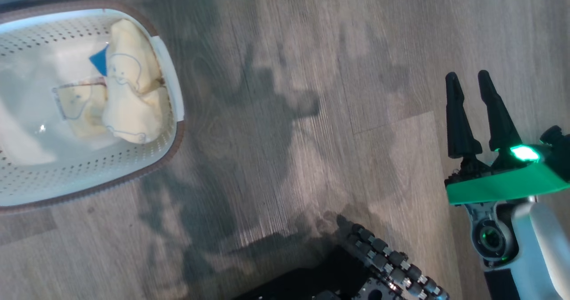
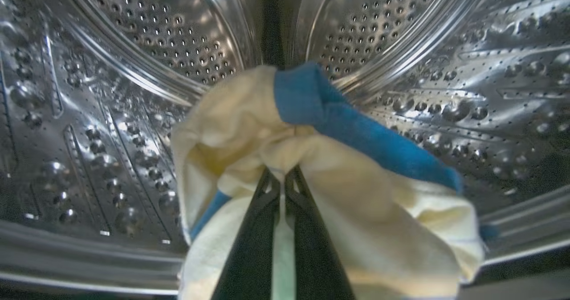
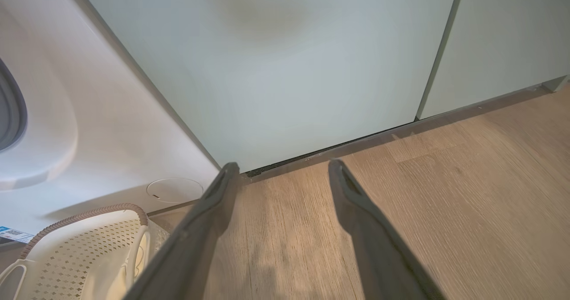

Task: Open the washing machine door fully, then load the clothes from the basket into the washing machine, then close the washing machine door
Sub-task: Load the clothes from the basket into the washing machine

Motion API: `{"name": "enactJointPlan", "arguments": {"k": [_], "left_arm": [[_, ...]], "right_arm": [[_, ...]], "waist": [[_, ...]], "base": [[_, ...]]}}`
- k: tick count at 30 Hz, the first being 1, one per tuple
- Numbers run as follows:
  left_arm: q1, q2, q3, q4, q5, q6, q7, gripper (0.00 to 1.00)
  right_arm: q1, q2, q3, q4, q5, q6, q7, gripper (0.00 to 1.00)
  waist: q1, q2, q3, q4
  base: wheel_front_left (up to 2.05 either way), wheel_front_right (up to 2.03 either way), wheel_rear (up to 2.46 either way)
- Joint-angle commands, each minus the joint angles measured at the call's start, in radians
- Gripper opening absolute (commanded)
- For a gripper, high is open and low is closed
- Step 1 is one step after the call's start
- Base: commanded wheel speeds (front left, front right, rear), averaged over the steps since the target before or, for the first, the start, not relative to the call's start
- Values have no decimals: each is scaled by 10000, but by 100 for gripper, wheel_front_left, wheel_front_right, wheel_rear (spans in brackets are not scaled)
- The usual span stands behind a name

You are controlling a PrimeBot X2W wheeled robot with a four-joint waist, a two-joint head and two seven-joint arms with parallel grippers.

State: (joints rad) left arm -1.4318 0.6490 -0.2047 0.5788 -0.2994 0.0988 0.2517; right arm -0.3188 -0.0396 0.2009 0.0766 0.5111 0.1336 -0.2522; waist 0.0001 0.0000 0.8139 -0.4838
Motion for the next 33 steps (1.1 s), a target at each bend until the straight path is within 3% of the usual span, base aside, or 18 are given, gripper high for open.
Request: {"name": "enactJointPlan", "arguments": {"k": [1,9,19,20,21,33], "left_arm": [[-629,538,109,-284,166,-31,-333,0],[-1859,544,-485,532,895,-308,-2052,0],[-1883,325,-481,2162,489,-567,-2141,0],[-1870,289,-512,2301,452,-617,-2033,82],[-1877,247,-523,2396,409,-649,-1978,100],[-1535,-279,-498,2823,-77,-618,-2085,100]], "right_arm": [[-6,-106,155,-263,69,-29,-95,100],[-182,-106,312,-258,219,-29,-95,100],[-213,-106,301,-166,247,-29,-95,100],[-218,-106,292,-153,238,-29,-95,100],[-224,-106,281,-141,226,-29,-95,100],[-257,-106,20,-190,-6,-29,-95,100]], "waist": [[-1,0,140,-112],[-1,0,454,-261],[-1,0,493,-221],[-1,0,487,-203],[-1,0,484,-182],[-1,0,245,231]], "base": [[0,0,0],[0,0,0],[0,0,0],[0,0,0],[0,0,0],[0,0,0]]}}
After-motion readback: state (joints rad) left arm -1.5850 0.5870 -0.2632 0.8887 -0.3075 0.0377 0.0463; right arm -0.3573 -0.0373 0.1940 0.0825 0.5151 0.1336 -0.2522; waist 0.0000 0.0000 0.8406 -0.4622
